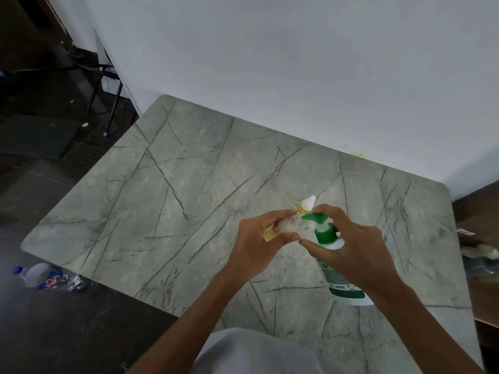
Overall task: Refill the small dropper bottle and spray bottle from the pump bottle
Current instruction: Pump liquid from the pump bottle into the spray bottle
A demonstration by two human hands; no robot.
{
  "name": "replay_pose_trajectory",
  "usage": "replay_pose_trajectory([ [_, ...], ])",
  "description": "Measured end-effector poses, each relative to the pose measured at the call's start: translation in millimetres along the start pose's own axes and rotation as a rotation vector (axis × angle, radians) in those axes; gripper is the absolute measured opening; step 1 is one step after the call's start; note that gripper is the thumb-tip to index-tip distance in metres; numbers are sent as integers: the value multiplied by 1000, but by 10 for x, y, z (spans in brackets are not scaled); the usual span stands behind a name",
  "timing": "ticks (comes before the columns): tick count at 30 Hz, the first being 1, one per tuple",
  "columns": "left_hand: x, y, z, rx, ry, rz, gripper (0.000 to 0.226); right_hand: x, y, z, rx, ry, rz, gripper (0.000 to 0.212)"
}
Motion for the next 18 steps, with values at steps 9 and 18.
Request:
replay_pose_trajectory([
  [9,24,21,8,-21,3,18,47,-13,-12,-2,13,-2,-1,64],
  [18,36,55,38,-6,-12,43,48,15,12,-9,34,66,-15,53],
])
Point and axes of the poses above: each hand's wrist, its own x-axis towards the middle knuckle, its own z-axis out of the palm, y = z × x, the point moved 3 cm from there along x, towards the middle knuckle
